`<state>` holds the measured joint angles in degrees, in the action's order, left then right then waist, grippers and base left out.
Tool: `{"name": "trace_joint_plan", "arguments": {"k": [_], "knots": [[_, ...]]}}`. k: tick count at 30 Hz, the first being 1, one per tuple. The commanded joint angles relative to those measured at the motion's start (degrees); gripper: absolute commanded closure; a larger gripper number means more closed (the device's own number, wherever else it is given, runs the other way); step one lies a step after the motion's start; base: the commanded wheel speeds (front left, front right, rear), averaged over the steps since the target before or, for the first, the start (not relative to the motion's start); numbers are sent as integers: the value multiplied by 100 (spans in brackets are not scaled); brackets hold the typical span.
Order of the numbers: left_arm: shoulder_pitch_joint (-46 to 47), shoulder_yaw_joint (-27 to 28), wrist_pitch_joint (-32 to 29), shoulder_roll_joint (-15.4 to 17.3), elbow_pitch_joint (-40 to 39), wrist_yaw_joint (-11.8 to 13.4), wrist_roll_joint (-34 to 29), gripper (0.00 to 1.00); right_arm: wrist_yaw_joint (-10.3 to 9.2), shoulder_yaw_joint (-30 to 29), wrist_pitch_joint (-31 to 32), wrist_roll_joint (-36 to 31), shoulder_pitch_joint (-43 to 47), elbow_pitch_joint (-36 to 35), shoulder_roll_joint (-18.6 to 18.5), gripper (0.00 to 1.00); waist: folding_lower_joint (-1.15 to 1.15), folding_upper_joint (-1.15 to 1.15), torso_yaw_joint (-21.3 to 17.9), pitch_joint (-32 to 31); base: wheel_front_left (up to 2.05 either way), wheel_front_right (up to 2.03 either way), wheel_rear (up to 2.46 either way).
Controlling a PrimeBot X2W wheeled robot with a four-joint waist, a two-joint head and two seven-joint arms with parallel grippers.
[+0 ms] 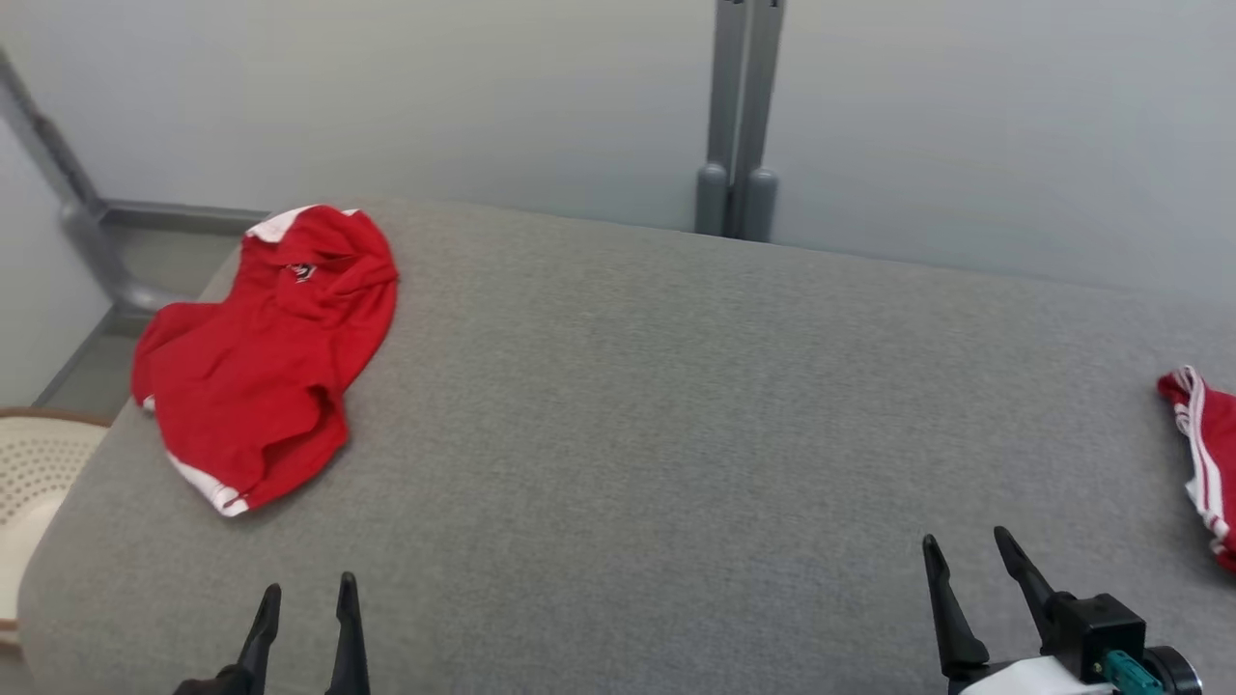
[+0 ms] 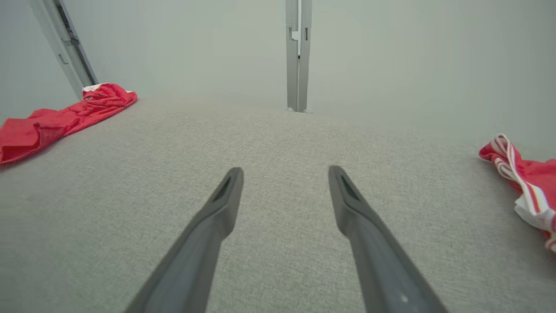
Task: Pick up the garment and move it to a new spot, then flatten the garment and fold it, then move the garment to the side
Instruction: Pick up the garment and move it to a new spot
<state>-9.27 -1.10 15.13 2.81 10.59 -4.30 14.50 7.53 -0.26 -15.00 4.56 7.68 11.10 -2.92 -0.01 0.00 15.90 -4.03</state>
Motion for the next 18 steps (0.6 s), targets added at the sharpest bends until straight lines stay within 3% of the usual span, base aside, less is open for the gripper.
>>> {"name": "trace_joint_plan", "arguments": {"k": [1,6,12,18], "knots": [[-122,101,1,19,-10,-2,-11,0,-8,56,-25,80,-109,16,-4,0,1,0,825,-19,0,0,0],[-249,245,1,16,-72,-24,78,0,-8,76,-26,95,-145,55,-5,0,1,0,1006,11,0,0,0],[65,127,1,15,-6,-90,280,0,-8,-24,-26,-2,-130,85,-11,0,1,0,853,324,0,0,0],[1270,-23,0,15,830,-94,373,0,-8,-173,-25,-230,-718,-127,-268,0,1,0,392,1559,0,0,0]]}}
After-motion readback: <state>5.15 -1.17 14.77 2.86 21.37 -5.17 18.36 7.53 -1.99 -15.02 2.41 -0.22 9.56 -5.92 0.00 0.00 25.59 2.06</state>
